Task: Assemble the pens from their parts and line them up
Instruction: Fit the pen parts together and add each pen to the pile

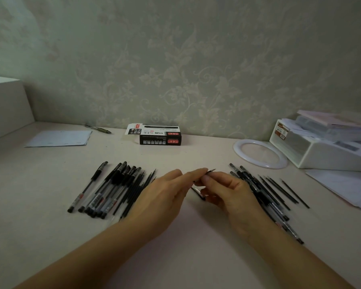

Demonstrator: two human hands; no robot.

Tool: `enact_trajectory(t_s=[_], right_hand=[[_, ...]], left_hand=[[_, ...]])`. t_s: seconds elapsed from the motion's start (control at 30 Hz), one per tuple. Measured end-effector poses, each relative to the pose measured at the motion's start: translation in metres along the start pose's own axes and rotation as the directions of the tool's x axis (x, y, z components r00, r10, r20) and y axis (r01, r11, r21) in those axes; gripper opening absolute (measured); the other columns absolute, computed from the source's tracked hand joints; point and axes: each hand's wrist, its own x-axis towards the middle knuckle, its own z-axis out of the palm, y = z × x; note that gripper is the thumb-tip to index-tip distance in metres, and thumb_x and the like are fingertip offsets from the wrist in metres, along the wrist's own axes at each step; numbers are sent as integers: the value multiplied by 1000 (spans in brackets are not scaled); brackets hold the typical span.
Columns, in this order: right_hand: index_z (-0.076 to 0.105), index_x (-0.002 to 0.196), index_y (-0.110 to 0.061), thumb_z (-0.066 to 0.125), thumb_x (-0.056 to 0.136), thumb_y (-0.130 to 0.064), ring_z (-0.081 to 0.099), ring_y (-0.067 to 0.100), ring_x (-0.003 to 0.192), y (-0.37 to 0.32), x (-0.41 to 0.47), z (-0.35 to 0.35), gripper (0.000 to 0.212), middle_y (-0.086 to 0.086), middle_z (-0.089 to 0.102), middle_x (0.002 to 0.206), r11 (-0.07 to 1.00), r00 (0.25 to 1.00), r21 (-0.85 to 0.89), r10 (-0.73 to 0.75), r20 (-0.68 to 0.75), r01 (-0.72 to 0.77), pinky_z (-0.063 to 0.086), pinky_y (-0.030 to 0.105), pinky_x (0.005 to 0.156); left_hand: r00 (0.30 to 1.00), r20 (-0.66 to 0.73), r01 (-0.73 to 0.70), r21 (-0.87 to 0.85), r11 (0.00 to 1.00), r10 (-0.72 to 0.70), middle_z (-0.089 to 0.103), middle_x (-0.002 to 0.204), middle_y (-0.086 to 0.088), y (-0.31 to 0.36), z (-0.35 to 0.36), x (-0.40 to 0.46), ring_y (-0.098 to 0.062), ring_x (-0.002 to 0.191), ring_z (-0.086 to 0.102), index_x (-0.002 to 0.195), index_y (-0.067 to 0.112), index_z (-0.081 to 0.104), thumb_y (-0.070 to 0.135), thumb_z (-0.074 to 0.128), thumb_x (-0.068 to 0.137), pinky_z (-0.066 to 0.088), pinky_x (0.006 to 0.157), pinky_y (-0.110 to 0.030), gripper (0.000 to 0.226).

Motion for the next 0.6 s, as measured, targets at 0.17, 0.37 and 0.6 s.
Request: enact_trajectory(t_s=[0.17, 0.37, 0.6], right_hand=[[58, 93, -14, 49, 102, -17, 70, 15, 79, -15, 13, -22, 13, 6, 76, 91, 973, 932, 131, -136, -336, 190, 56, 25, 69], [66, 89, -18, 61, 95, -19, 56, 11, 66, -20, 14, -79, 8, -3, 62, 83, 385, 782, -920, -593, -189, 70, 51, 32, 63], [75, 88, -9, 63, 93, -14, 64, 28, 76, -10, 14, -96, 15, 9, 71, 84, 244, 868, -940, -381, -320, -240, 55, 40, 71]], left_hand=[[997, -43, 76, 153, 985, -70, 59, 103, 14, -8, -2, -3, -10, 84, 57, 139, 42, 37, 38, 36, 100, 52, 68, -36, 39], [946, -92, 321, 418, 850, -312, 49, 106, 11, -24, -13, -2, -10, 86, 57, 124, 32, 49, 47, 49, 93, 48, 62, -25, 34], [905, -57, 389, 513, 765, -423, 45, 109, 7, -27, -13, -4, -12, 90, 57, 120, 26, 50, 55, 47, 91, 48, 64, -25, 41]])
